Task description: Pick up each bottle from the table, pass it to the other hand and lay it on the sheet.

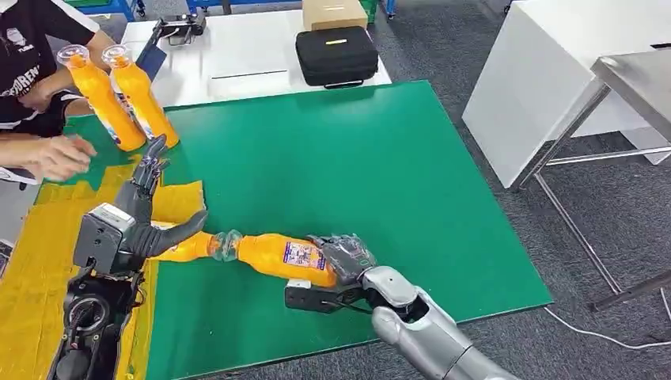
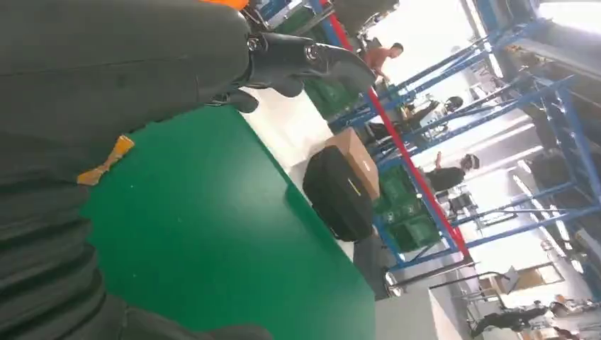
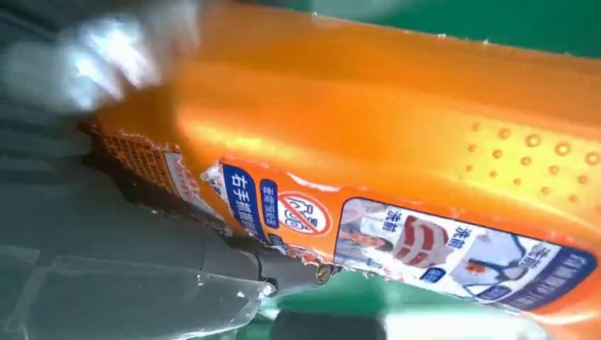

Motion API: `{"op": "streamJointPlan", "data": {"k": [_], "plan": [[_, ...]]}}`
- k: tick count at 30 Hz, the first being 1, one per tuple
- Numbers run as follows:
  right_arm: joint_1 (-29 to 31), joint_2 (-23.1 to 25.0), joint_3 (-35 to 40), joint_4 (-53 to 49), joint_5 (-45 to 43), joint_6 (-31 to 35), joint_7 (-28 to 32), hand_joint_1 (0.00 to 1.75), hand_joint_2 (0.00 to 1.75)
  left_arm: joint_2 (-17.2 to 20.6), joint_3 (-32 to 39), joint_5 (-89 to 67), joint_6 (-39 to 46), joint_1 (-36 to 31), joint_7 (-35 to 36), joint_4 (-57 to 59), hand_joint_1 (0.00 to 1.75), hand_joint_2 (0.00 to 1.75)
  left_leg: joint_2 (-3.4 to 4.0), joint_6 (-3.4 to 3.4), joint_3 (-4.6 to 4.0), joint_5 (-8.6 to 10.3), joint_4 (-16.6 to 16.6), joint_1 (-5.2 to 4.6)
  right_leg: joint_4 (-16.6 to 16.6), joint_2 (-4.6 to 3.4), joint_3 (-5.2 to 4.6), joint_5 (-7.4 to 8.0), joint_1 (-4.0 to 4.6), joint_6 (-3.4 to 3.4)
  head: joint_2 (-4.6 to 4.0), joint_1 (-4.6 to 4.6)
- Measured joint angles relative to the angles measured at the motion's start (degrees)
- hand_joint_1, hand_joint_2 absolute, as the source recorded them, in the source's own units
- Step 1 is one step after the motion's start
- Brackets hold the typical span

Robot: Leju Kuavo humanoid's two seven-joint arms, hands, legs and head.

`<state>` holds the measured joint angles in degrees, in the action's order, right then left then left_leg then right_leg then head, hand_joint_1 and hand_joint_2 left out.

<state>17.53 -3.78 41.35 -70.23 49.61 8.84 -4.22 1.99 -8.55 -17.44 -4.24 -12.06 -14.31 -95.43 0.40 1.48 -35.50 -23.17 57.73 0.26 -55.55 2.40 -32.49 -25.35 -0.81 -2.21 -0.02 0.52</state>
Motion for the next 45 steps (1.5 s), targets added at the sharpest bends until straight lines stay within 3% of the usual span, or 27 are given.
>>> {"op": "streamJointPlan", "data": {"k": [5,9,12,20,27,32,45], "plan": [[-3.47,1.68,-9.21,-7.48,-14.48,9.59,7.44,1.75,1.75,-0.02,0.22,-0.41,-0.79,0.01,2.88,0.02,0.0,1.75,0.01,0.0,-0.17,0.0,0.0,0.0,0.0,-0.01,-0.21,0.0,0.01,0.0,0.0,0.0],[-5.62,3.65,-15.39,-12.68,-33.89,11.09,18.02,1.75,1.75,0.0,0.11,3.02,-2.52,-0.16,4.87,0.26,0.0,1.75,0.01,0.0,-0.21,-0.01,0.0,0.0,0.0,-0.03,-0.27,0.0,0.0,0.01,0.0,0.02],[-6.39,4.85,-18.58,-14.91,-45.6,11.16,22.69,1.75,1.75,0.18,-0.99,5.19,-4.24,-0.42,5.44,0.52,0.0,1.75,0.02,0.0,-0.22,-0.01,0.0,0.0,0.0,-0.02,-0.28,0.0,0.0,0.01,0.0,0.02],[-7.08,6.25,-20.56,-16.5,-54.93,10.87,28.72,1.75,1.75,0.98,-5.14,6.98,-7.92,-1.76,4.98,0.57,0.0,1.75,0.02,0.0,-0.23,0.0,0.0,0.0,0.0,-0.03,-0.27,0.0,0.01,0.0,0.0,0.04],[-4.31,6.21,-17.33,-14.38,-56.74,0.79,31.08,1.75,1.75,1.62,-11.0,11.63,-13.82,-4.2,3.95,0.02,0.0,1.75,0.04,-0.01,-0.26,0.0,0.0,0.0,-0.01,-0.05,-0.29,0.0,0.01,0.0,0.0,0.02],[-2.23,6.01,-13.83,-11.52,-55.12,-2.89,31.56,1.75,1.75,2.1,-13.75,14.1,-15.26,-5.81,3.78,-0.11,0.0,1.75,0.03,-0.01,-0.26,0.0,0.0,0.0,-0.02,-0.04,-0.28,0.0,0.01,0.0,0.0,0.02],[1.43,5.7,-6.81,-2.33,-45.96,-2.09,31.3,1.75,1.75,2.97,-16.26,18.38,-16.26,-7.01,4.13,-0.11,0.0,1.75,0.03,-0.01,-0.28,0.0,0.0,0.0,-0.01,-0.03,-0.29,0.0,0.01,0.0,0.0,0.02]]}}
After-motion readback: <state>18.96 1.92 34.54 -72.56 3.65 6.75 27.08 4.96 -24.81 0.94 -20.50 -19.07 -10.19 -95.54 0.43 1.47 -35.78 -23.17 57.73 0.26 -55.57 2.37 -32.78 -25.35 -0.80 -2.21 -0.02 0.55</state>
